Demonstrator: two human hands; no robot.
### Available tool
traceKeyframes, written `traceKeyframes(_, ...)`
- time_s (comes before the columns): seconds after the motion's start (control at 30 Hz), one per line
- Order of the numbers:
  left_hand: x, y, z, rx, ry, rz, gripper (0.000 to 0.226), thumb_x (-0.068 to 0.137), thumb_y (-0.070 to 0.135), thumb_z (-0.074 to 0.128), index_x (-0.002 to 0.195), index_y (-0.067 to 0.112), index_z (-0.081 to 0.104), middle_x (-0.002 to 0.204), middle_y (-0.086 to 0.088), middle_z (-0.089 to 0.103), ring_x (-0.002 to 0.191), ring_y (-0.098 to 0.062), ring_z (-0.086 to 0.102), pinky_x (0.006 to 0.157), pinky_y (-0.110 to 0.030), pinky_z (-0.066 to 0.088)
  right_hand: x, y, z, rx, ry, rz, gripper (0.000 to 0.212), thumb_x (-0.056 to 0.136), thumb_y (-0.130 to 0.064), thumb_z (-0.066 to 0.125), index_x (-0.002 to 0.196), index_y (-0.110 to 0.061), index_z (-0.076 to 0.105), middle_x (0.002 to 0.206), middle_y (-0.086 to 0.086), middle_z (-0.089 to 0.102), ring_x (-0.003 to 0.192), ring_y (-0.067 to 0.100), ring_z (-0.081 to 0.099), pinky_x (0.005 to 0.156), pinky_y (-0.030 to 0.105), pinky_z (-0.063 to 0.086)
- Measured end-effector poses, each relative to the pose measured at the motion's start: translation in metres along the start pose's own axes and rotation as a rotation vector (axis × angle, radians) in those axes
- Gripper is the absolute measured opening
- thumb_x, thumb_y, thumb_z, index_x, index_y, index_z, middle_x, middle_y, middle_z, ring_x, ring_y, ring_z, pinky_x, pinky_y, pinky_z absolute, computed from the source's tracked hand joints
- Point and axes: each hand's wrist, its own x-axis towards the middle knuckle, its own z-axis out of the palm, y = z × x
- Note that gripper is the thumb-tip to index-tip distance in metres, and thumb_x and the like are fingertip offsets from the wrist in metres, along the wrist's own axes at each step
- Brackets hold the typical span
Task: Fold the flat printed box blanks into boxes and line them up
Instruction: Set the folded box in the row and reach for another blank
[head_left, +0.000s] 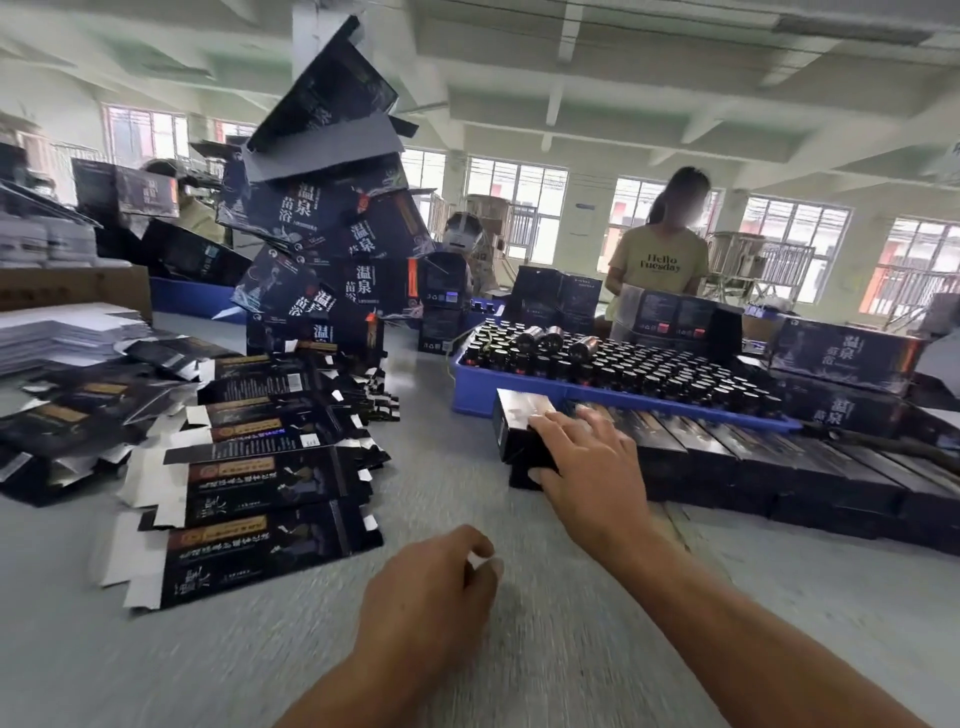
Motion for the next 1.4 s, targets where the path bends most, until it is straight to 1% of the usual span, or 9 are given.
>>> traceKeyframes(0.27, 0.003, -0.003, 0.004, 0.012, -0.027, 0.018, 0.026, 0.096, 0.063, 0.042, 0.107, 0.045, 0.058, 0.085, 0.023, 0.061, 0.08, 0.005, 0.055, 0.069, -0.021, 0.043, 0.034, 0.009, 0.04, -0.183, -0.184, 0.118, 0.063, 0.094, -0.047, 0.061, 0.148, -0.026, 0.035, 0.162, 0.003, 0.032, 0.151, 0.036, 0.018, 0.119, 0.053, 0.019)
traceKeyframes(0.4, 0.004, -0.004, 0.006, 0.034, -0.051, 0.016, 0.028, 0.096, 0.061, 0.042, 0.108, 0.041, 0.058, 0.087, 0.017, 0.066, 0.084, -0.003, 0.06, 0.074, -0.028, 0.047, 0.02, 0.007, 0.037, -0.137, -0.123, 0.079, 0.071, 0.095, -0.046, 0.059, 0.155, -0.025, 0.027, 0.166, 0.005, 0.022, 0.154, 0.032, 0.01, 0.123, 0.049, 0.014)
traceKeyframes(0.53, 0.003, -0.005, 0.006, 0.048, -0.041, 0.036, 0.026, 0.096, 0.055, 0.047, 0.113, 0.038, 0.058, 0.096, 0.013, 0.069, 0.091, -0.01, 0.062, 0.08, -0.032, 0.049, -0.018, -0.006, 0.021, 0.084, -0.068, 0.054, 0.063, 0.091, -0.032, 0.067, 0.149, -0.02, 0.044, 0.155, 0.004, 0.044, 0.15, 0.026, 0.027, 0.12, 0.044, 0.025)
traceKeyframes(0.77, 0.01, -0.006, -0.017, 0.156, -0.111, 0.092, 0.031, 0.099, 0.042, 0.05, 0.127, 0.032, 0.059, 0.124, 0.003, 0.062, 0.113, -0.023, 0.059, 0.092, -0.038, 0.046, -0.093, -0.004, -0.027, 0.424, -0.329, 0.255, 0.045, 0.082, -0.039, 0.079, 0.122, -0.043, 0.06, 0.128, -0.012, 0.056, 0.106, 0.008, 0.052, 0.092, 0.027, 0.038)
traceKeyframes(0.9, 0.02, -0.028, -0.047, 0.31, 0.072, 0.01, 0.043, 0.1, 0.037, 0.049, 0.141, 0.025, 0.049, 0.137, -0.002, 0.049, 0.125, -0.022, 0.047, 0.104, -0.042, 0.043, -0.112, 0.007, -0.051, 0.472, -0.394, 0.312, 0.039, 0.082, -0.045, 0.077, 0.113, -0.051, 0.054, 0.118, -0.023, 0.054, 0.11, 0.005, 0.051, 0.103, 0.03, 0.042)
traceKeyframes(1.03, 0.023, -0.059, -0.069, 0.403, 0.13, -0.207, 0.061, 0.098, 0.049, 0.05, 0.152, 0.025, 0.033, 0.158, -0.01, 0.027, 0.149, -0.031, 0.019, 0.12, -0.05, 0.017, -0.129, 0.011, -0.052, 0.53, -0.393, 0.322, 0.038, 0.083, -0.035, 0.079, 0.115, -0.039, 0.06, 0.119, -0.015, 0.061, 0.106, 0.005, 0.059, 0.102, 0.023, 0.044)
traceKeyframes(1.17, 0.023, -0.07, -0.066, 0.476, 0.001, -0.314, 0.073, 0.097, 0.058, 0.047, 0.157, 0.026, 0.02, 0.166, -0.013, 0.005, 0.153, -0.036, -0.002, 0.121, -0.056, 0.005, -0.139, 0.008, -0.053, 0.494, -0.374, 0.29, 0.035, 0.09, -0.047, 0.067, 0.119, -0.047, 0.047, 0.116, -0.024, 0.047, 0.09, -0.007, 0.048, 0.074, -0.001, 0.036)
traceKeyframes(1.27, 0.022, -0.067, -0.064, 0.492, 0.002, -0.324, 0.068, 0.097, 0.058, 0.047, 0.154, 0.025, 0.029, 0.164, -0.013, 0.013, 0.152, -0.038, 0.004, 0.12, -0.056, 0.009, -0.142, 0.008, -0.057, 0.467, -0.343, 0.248, 0.034, 0.089, -0.049, 0.068, 0.117, -0.049, 0.047, 0.116, -0.025, 0.048, 0.098, -0.007, 0.048, 0.085, 0.005, 0.036)
traceKeyframes(1.4, 0.018, -0.054, -0.059, 0.599, 0.082, -0.237, 0.048, 0.094, 0.052, 0.053, 0.129, 0.02, 0.055, 0.134, -0.007, 0.043, 0.128, -0.029, 0.04, 0.105, -0.048, 0.036, -0.145, 0.011, -0.054, 0.447, -0.374, 0.202, 0.033, 0.091, -0.047, 0.067, 0.117, -0.048, 0.047, 0.119, -0.026, 0.047, 0.113, -0.004, 0.047, 0.106, 0.016, 0.036)
